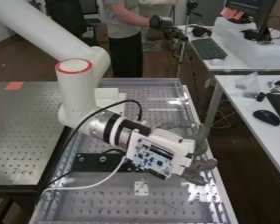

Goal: Grab the chopstick and place it in the clear container

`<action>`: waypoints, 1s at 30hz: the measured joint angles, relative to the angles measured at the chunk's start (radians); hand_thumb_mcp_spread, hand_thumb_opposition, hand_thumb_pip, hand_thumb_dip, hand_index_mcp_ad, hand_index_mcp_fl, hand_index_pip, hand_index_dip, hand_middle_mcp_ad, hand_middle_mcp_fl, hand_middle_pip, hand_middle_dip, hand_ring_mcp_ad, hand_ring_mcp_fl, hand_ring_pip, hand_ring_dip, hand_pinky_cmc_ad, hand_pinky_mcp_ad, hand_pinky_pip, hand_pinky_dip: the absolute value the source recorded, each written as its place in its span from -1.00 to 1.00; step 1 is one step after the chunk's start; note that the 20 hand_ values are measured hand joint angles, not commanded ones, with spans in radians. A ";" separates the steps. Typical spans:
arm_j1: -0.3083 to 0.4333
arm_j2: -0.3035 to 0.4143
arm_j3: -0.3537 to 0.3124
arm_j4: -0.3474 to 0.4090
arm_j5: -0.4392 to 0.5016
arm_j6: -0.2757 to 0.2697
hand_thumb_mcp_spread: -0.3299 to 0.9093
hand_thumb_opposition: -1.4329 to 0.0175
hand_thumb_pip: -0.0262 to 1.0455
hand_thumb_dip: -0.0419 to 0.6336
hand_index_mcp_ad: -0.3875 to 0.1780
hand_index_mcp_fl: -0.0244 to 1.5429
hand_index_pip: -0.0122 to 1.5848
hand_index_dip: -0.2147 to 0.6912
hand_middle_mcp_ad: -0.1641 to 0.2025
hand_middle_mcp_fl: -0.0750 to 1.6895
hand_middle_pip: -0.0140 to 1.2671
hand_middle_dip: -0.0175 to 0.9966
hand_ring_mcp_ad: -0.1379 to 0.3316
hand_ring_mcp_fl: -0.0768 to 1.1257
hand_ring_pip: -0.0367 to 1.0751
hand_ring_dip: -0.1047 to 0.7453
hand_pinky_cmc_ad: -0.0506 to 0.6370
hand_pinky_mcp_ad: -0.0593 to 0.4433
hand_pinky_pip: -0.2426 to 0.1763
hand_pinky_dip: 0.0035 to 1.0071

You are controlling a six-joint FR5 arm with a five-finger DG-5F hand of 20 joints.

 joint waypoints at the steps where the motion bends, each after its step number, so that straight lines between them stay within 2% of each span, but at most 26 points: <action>1: 0.000 0.000 0.001 -0.001 -0.001 -0.001 0.70 -0.35 -0.28 0.06 -0.75 0.34 -0.30 0.39 0.21 0.25 -0.77 0.58 -0.14 -0.08 -0.73 0.25 0.28 0.41 0.28 -0.70; 4: -0.001 -0.002 0.004 -0.004 -0.001 -0.002 0.70 -0.37 -0.28 0.07 -0.82 0.36 -0.29 0.42 0.22 0.27 -0.76 0.58 -0.13 -0.05 -0.74 0.29 0.27 0.41 0.29 -0.70; 16: -0.005 -0.004 0.011 -0.008 -0.004 -0.018 0.72 -0.38 -0.27 0.09 -0.83 0.37 -0.34 0.46 0.23 0.30 -0.75 0.60 -0.13 -0.02 -0.73 0.32 0.28 0.41 0.29 -0.70; 18: -0.006 -0.004 0.013 -0.009 -0.002 -0.023 0.72 -0.39 -0.26 0.06 -0.82 0.37 -0.34 0.46 0.22 0.39 -0.67 0.61 -0.14 0.00 -0.73 0.32 0.28 0.41 0.27 -0.71; 20: -0.007 -0.005 0.014 -0.010 -0.004 -0.027 0.72 -0.39 -0.26 0.06 -0.82 0.38 -0.36 0.46 0.13 0.42 -0.65 0.61 -0.14 0.00 -0.73 0.32 0.29 0.41 0.33 -0.70; 22: -0.008 -0.005 0.016 -0.012 -0.003 -0.029 0.70 -0.39 -0.25 0.05 -0.83 0.39 -0.35 0.49 -0.04 0.42 -0.62 0.63 -0.14 -0.01 -0.73 0.32 0.29 0.42 0.35 -0.70; 23: -0.009 -0.005 0.017 -0.014 -0.002 -0.029 0.73 -0.40 -0.25 0.05 -0.83 0.40 -0.35 0.49 -0.04 0.42 -0.62 0.63 -0.14 0.02 -0.73 0.33 0.27 0.42 0.35 -0.70; 24: -0.010 -0.006 0.017 -0.014 -0.003 -0.029 0.74 -0.41 -0.26 0.05 -0.80 0.42 -0.36 0.50 -0.12 0.43 -0.62 0.62 -0.14 0.05 -0.73 0.33 0.27 0.42 0.37 -0.70; 26: -0.010 -0.007 0.021 -0.015 -0.005 -0.030 0.77 -0.43 -0.24 0.05 -0.74 0.44 -0.36 0.50 -0.12 0.44 -0.62 0.62 -0.13 0.05 -0.73 0.33 0.29 0.41 0.37 -0.70; 27: -0.011 -0.009 0.024 -0.019 -0.005 -0.030 0.78 -0.45 -0.24 0.05 -0.65 0.44 -0.36 0.50 -0.12 0.44 -0.62 0.62 -0.13 0.05 -0.73 0.33 0.28 0.41 0.35 -0.70; 28: -0.011 -0.010 0.025 -0.020 -0.006 -0.031 0.81 -0.44 -0.24 0.05 -0.57 0.44 -0.36 0.50 -0.24 0.45 -0.62 0.63 -0.15 0.08 -0.73 0.33 0.27 0.48 0.35 -0.70; 30: -0.011 -0.012 0.031 -0.023 -0.009 -0.031 0.80 -0.45 -0.24 0.05 -0.44 0.45 -0.38 0.53 -0.30 0.45 -0.62 0.63 -0.14 0.09 -0.73 0.33 0.29 0.47 0.37 -0.70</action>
